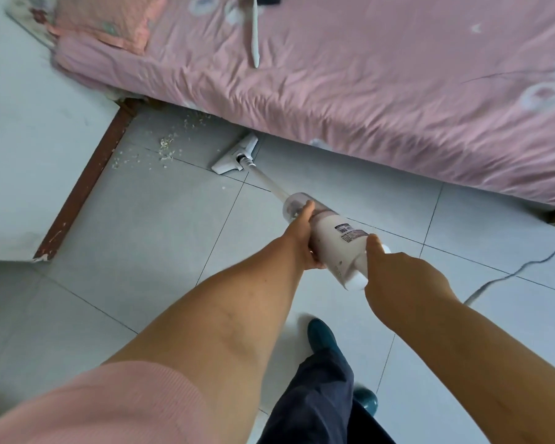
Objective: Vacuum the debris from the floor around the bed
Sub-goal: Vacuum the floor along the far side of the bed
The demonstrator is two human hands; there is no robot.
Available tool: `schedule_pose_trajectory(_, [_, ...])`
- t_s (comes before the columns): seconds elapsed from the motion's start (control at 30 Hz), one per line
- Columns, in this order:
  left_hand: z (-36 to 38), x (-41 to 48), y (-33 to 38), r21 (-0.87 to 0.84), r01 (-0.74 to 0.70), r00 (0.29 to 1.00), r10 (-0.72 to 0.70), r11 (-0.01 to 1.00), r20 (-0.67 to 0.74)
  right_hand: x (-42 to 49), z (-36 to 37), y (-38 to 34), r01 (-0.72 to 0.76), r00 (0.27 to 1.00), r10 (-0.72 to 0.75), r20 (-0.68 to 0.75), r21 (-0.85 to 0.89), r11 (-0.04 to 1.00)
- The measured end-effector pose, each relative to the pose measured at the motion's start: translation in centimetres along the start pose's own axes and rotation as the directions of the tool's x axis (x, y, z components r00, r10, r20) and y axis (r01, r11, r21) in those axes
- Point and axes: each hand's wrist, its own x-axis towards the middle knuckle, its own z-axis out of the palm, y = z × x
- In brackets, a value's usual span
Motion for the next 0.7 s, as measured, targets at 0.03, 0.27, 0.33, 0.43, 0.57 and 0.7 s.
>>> schedule_pose_trajectory(0.03, [-0.1, 0.4, -0.3, -0.019, -0.007, 1.0, 0.007, 1.0, -0.001, 0.0, 0.6, 0.0, -0.015, 1.0, 0.015, -0.003, 0.014, 1.0])
schedule_pose_trajectory(0.27, [-0.9, 3.0, -1.9, 0.109, -0.003, 1.0, 0.002, 0.994, 0.005, 0.4, 5.3, -0.6, -0.05, 0.998, 0.053, -0.046, 0.075, 0.996])
schedule_pose_trajectory(0.33, [-1.8, 4.1, -1.6, 0.118, -0.004, 1.0, 0.004, 0.993, -0.001, 1.4, 6.7, -1.5, -0.071, 0.996, 0.075, -0.056, 0.077, 0.995])
schedule_pose_trajectory(0.43, [-3.4, 5.6, -0.2, 0.123, -0.006, 1.0, 0.006, 0.992, -0.001, 3.3, 7.8, -3.8, -0.114, 0.99, 0.122, -0.073, 0.104, 0.988])
schedule_pose_trajectory(0.57, [-6.5, 7.9, 3.1, 0.16, -0.049, 0.999, 0.05, 0.986, -0.001, 6.7, 8.2, -7.7, -0.163, 0.978, 0.179, -0.105, 0.144, 0.976])
schedule_pose_trajectory(0.7, [-10.2, 11.2, 6.7, 0.187, -0.067, 0.998, 0.069, 0.98, 0.0, 10.8, 8.9, -12.0, -0.192, 0.97, 0.215, -0.115, 0.185, 0.964])
